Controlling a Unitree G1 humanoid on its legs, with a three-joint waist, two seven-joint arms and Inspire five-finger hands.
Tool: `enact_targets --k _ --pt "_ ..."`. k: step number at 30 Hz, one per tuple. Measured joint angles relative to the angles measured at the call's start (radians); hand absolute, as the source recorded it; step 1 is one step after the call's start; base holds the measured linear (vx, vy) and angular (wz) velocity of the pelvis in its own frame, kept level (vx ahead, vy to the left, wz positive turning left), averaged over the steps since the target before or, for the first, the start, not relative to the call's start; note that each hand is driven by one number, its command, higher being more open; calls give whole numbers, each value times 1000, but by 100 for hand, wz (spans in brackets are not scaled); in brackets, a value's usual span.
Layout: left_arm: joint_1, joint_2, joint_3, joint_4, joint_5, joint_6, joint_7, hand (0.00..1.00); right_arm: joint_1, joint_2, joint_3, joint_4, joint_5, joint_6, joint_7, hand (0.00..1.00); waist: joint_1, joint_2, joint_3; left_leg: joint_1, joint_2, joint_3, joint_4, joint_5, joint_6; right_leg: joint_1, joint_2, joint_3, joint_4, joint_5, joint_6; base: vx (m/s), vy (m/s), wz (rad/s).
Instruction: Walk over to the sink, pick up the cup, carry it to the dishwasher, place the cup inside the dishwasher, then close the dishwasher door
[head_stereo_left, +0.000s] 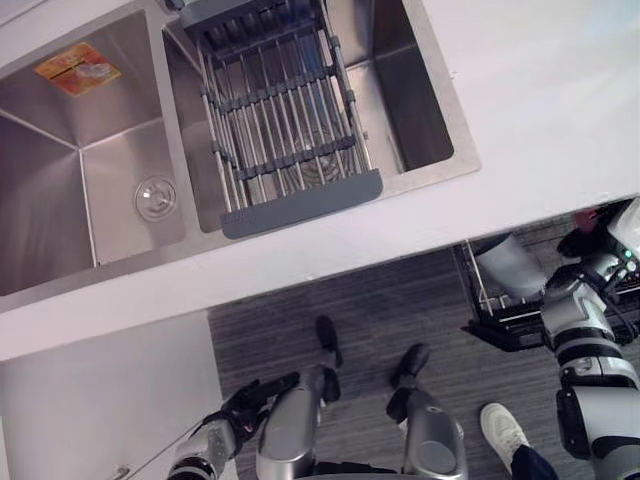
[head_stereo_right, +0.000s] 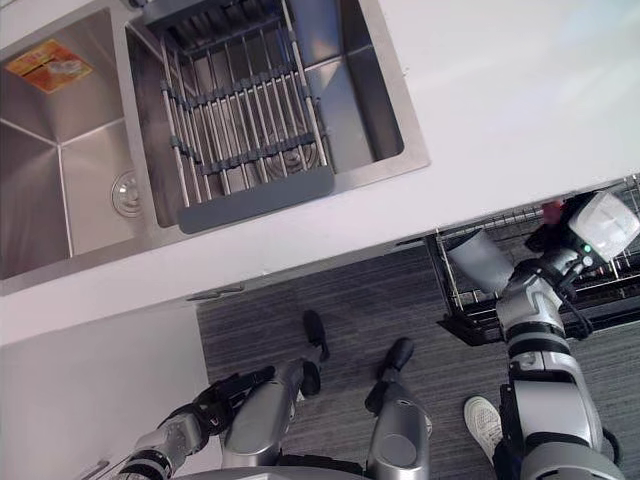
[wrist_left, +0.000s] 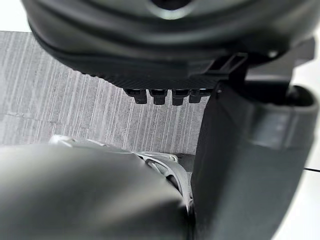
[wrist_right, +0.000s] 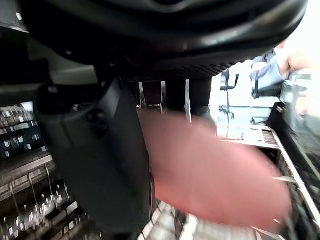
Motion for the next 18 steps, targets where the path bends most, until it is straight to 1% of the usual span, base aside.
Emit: enact_targets --k 2,4,5,7,10,12,13,14,15,17,18 --pt "-10 -5 -3 5 -13 2 2 100 -3 1 6 1 46 -42 -3 100 0 8 5 -9 0 -7 8 0 0 -2 1 3 -9 8 -1 3 32 -5" --pt "-27 -12 -21 18 -18 1 10 100 5 20 17 2 143 -123 14 100 -1 22 13 -10 -1 -11 10 1 -2 -2 2 9 -15 17 0 -18 38 -7" --pt "-34 -13 -21 28 -17 1 11 100 8 30 20 1 169 -143 25 100 -1 24 13 -10 0 -12 11 1 -2 -2 2 11 -15 18 0 -26 42 -6" --pt "-38 -16 -21 35 -16 -3 12 100 23 75 34 -30 258 -205 89 100 -5 24 14 -8 2 -12 11 2 -3 -4 4 17 -14 21 -3 -31 43 -7" --pt "-38 -19 -21 35 -16 -5 12 100 40 103 33 -98 307 -217 162 100 -3 22 16 4 5 -10 8 2 -3 -4 4 31 -10 22 -5 -27 35 -14" --pt "-35 -18 -18 35 -15 -5 15 100 91 118 33 -209 344 -251 264 100 -1 11 22 35 10 0 -13 2 -3 0 4 56 -3 21 -5 -21 25 -27" --pt "-35 -18 -19 35 -14 -5 15 100 112 120 33 -243 355 -261 285 100 -1 9 23 45 10 3 -21 2 -3 2 4 61 -2 21 -5 4 18 -25" --pt "-32 -19 -19 33 -11 -1 15 100 172 126 32 -328 367 -278 314 100 -4 5 24 67 8 8 -35 2 -3 13 4 70 -1 21 -4 12 21 -18" --pt "-29 -20 -18 32 -3 -1 15 100 198 131 30 -360 372 -284 313 100 -7 2 23 75 7 11 -41 3 -4 17 5 74 -1 21 -4 26 31 -17" --pt "-13 -20 -2 28 8 -2 21 100 285 188 -21 -472 372 -308 295 100 -35 -19 18 92 0 8 -56 9 -11 27 6 77 -5 20 -3 54 23 -6" --pt "-11 -21 3 28 8 -1 22 100 301 200 -35 -491 374 -312 285 100 -37 -22 17 97 2 9 -62 9 -10 28 6 78 -5 20 -3 53 5 -8"
